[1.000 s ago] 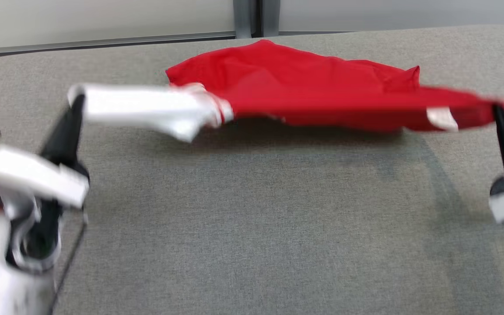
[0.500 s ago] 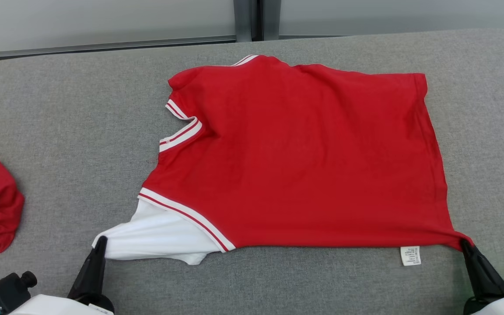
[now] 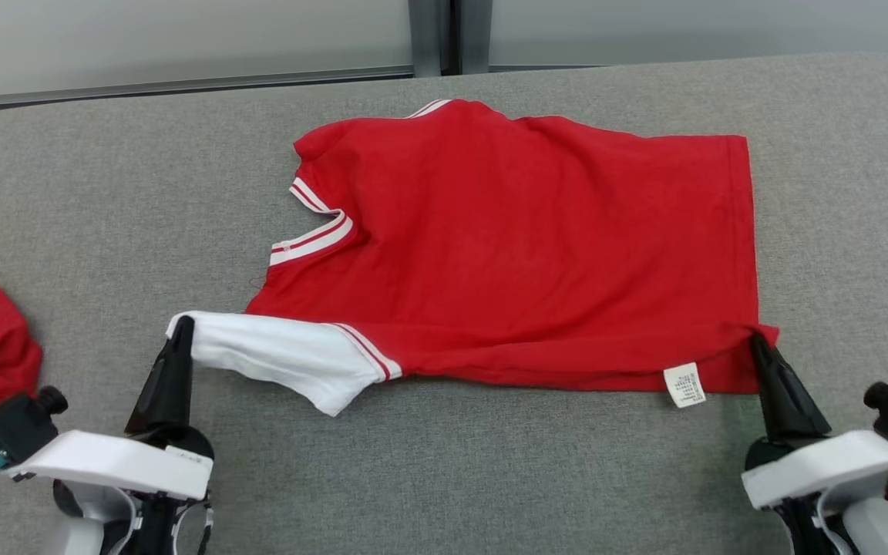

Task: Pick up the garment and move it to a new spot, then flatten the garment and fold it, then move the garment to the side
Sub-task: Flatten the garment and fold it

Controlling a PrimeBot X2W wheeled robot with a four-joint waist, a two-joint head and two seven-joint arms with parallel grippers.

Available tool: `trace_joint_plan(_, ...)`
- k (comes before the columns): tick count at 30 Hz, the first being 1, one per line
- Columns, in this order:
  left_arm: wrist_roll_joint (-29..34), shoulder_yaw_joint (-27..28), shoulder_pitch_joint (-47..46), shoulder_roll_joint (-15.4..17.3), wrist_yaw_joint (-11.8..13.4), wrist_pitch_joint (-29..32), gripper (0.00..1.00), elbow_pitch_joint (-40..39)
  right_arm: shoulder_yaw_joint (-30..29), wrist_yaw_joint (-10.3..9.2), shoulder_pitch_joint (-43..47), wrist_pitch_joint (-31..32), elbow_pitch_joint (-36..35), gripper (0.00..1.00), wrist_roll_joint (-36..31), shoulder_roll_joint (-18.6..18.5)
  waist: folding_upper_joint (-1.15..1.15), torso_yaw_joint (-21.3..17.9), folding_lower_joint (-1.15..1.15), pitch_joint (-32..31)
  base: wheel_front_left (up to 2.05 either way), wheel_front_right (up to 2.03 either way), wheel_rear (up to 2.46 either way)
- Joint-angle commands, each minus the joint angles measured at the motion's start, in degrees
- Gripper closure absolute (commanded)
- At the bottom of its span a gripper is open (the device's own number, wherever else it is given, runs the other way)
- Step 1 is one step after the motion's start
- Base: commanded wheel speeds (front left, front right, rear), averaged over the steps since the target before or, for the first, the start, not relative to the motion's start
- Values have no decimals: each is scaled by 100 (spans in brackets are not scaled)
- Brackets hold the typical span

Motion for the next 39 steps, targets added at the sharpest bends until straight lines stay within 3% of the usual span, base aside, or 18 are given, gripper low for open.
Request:
trace_joint_plan(1,70,-61,-165,-23,4,10,100,61,0,-12,-219,-36,184,100,6,150,0,10,0,1,0,0,0)
trace_joint_plan(2,108,-112,-238,-41,-1,16,100,116,-9,-12,-328,-38,333,100,1,258,0,18,0,0,0,0,0)
trace_joint_plan(3,151,-166,-301,-45,-12,17,100,164,-25,-11,-429,-38,492,65,-40,325,0,36,0,2,0,0,0)
trace_joint_plan(4,212,-218,-370,-43,-26,14,100,230,-83,-11,-519,-37,628,0,-124,366,0,67,0,3,0,0,0)
trace_joint_plan(7,351,-283,-536,-61,-38,-113,100,414,-314,-10,-551,-38,721,0,-283,466,0,157,0,24,0,0,0)
trace_joint_plan(11,406,-222,-644,-82,-50,-323,100,631,-518,-11,-68,-40,515,0,-545,237,0,216,0,49,0,0,0)
trace_joint_plan(20,287,-67,-594,10,-103,-518,100,838,-172,-8,501,242,-424,0,-342,-422,0,118,0,163,0,0,0)
trace_joint_plan(30,243,-123,-761,-20,-153,-573,100,969,0,-8,-63,1784,-1041,0,-522,-846,0,226,0,290,0,0,0)
trace_joint_plan(37,247,-305,-900,-95,-194,-617,100,1106,-119,-8,-161,2447,-895,26,-599,-763,0,453,0,333,0,0,0)
trace_joint_plan(38,242,-314,-919,-89,-193,-623,100,1122,-135,-8,-144,2484,-903,37,-607,-759,0,468,0,340,0,0,0)
trace_joint_plan(39,235,-325,-945,-84,-196,-635,100,1130,-145,-8,-120,2490,-917,59,-616,-754,0,482,0,345,0,0,0)
